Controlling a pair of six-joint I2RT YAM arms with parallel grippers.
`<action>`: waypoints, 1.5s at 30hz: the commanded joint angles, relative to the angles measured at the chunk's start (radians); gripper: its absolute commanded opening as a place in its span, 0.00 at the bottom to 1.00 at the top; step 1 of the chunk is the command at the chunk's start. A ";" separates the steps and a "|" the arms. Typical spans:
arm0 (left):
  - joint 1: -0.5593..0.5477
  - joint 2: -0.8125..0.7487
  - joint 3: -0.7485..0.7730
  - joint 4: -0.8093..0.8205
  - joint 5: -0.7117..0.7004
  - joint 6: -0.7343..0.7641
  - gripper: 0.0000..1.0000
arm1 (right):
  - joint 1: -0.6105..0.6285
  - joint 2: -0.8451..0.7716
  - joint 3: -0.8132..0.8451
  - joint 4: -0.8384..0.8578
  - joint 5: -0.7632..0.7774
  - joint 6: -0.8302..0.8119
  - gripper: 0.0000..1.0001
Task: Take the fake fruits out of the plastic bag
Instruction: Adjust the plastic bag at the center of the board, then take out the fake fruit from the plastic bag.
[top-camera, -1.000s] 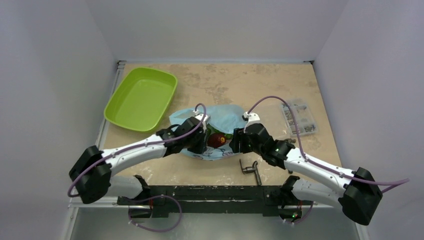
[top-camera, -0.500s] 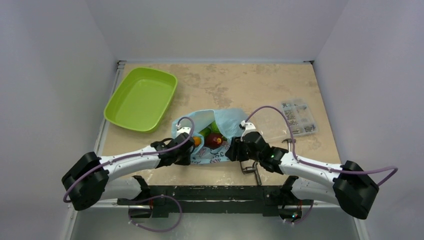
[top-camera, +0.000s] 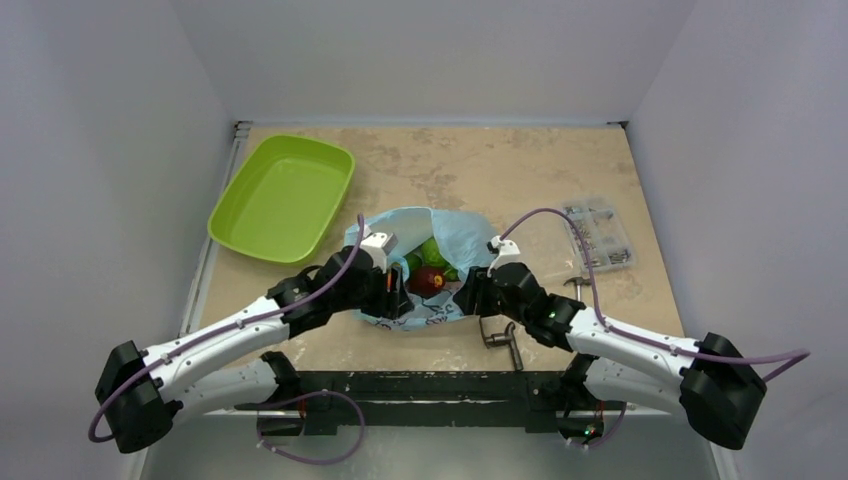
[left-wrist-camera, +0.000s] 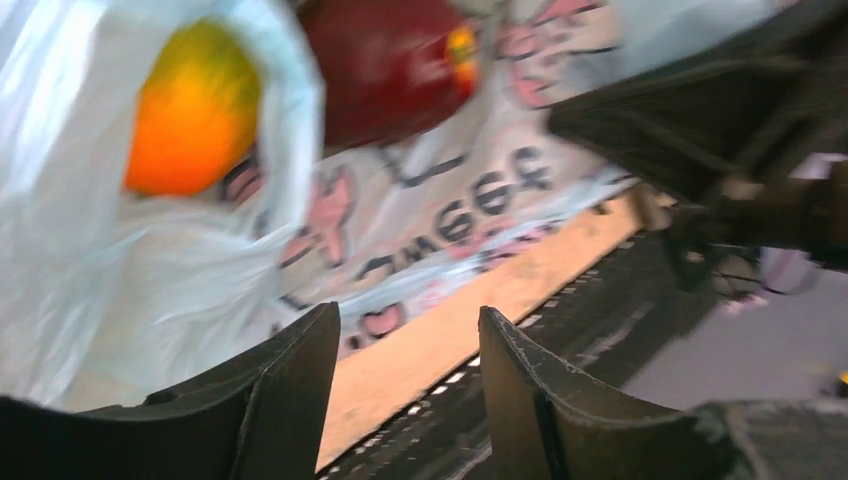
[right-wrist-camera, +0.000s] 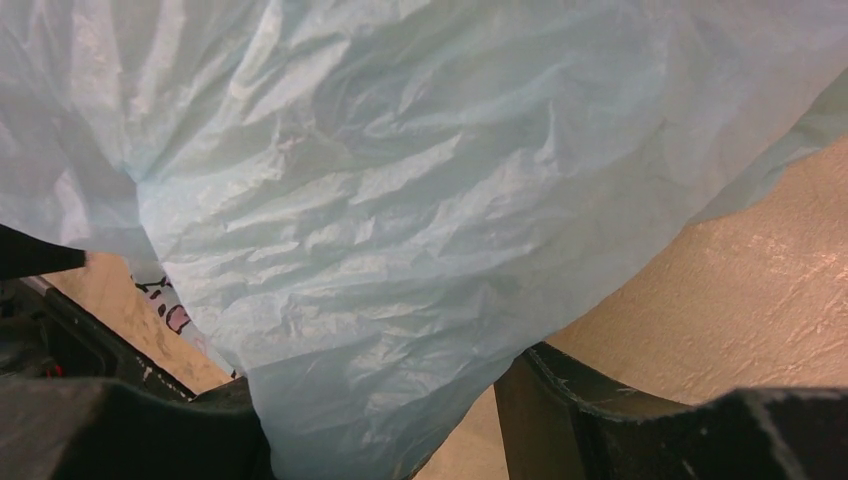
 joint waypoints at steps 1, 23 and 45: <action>-0.011 0.066 0.170 0.082 0.141 0.075 0.58 | 0.003 -0.016 0.028 0.018 0.042 -0.003 0.47; -0.146 0.650 0.503 -0.029 -0.328 0.221 0.77 | 0.003 -0.239 -0.079 -0.200 0.163 0.161 0.24; -0.148 0.533 0.457 0.023 -0.258 0.209 0.02 | 0.003 -0.264 -0.134 -0.141 0.091 0.150 0.10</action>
